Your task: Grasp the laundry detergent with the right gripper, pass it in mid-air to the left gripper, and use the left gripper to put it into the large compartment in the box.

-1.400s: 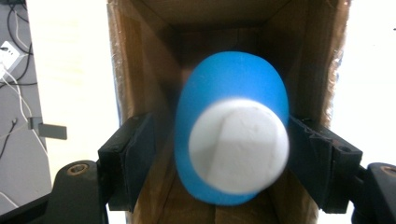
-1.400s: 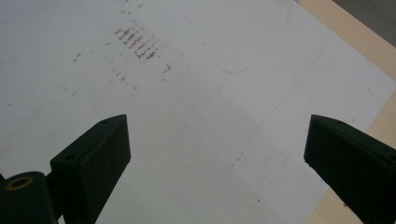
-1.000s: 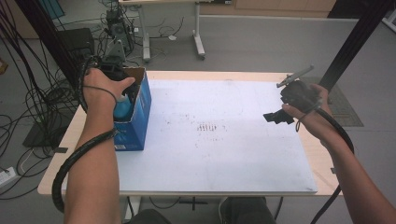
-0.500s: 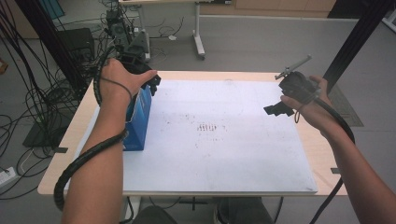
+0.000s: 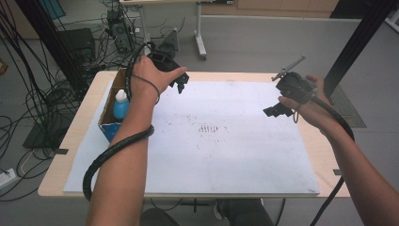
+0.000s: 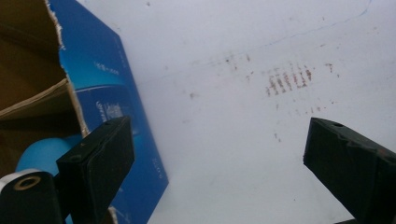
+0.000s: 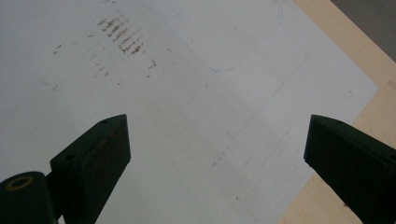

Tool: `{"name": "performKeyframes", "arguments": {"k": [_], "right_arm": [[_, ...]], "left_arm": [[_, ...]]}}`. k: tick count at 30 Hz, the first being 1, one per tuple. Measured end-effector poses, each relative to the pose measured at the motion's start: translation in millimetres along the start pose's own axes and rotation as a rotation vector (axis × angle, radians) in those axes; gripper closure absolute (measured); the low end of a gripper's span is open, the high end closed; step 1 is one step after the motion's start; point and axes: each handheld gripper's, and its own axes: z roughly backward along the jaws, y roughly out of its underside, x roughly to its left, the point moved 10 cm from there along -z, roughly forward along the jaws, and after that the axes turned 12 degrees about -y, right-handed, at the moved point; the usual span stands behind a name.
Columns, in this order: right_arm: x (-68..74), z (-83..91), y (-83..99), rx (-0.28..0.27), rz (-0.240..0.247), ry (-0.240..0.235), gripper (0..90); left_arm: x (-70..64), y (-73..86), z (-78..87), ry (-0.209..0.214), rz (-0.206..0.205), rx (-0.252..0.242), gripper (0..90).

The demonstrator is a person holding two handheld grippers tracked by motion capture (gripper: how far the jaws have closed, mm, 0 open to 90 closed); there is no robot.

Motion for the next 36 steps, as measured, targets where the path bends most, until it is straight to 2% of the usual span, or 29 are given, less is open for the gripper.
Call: {"name": "performKeyframes", "arguments": {"k": [4, 10, 13, 18, 29, 36], "right_arm": [[0.7, -2.2, 1.8, 0.016, 0.012, 0.014, 7.2], [5.6, -3.6, 4.3, 0.032, 0.026, 0.008, 7.4], [5.5, -3.0, 2.6, 0.037, 0.042, 0.026, 7.5], [6.2, -2.8, 0.9, 0.038, 0.051, 0.025, 7.7], [5.1, -6.6, 2.6, 0.038, 0.045, 0.017, 7.7], [5.3, -8.4, 1.3, 0.043, 0.048, 0.016, 7.7]], "left_arm": [[-8.9, -2.7, -1.1, -0.002, -0.011, 0.003, 9.1], [-18.5, -5.1, -1.1, 0.005, -0.014, -0.001, 9.0], [-18.4, -6.6, -2.6, 0.000, -0.012, 0.000, 8.4], [-15.1, -6.6, -6.2, 0.001, 0.013, 0.005, 8.7], [-17.7, -8.0, -9.3, -0.005, 0.008, 0.013, 8.5], [-13.7, -7.7, -8.2, -0.003, 0.014, 0.010, 8.5]]}}
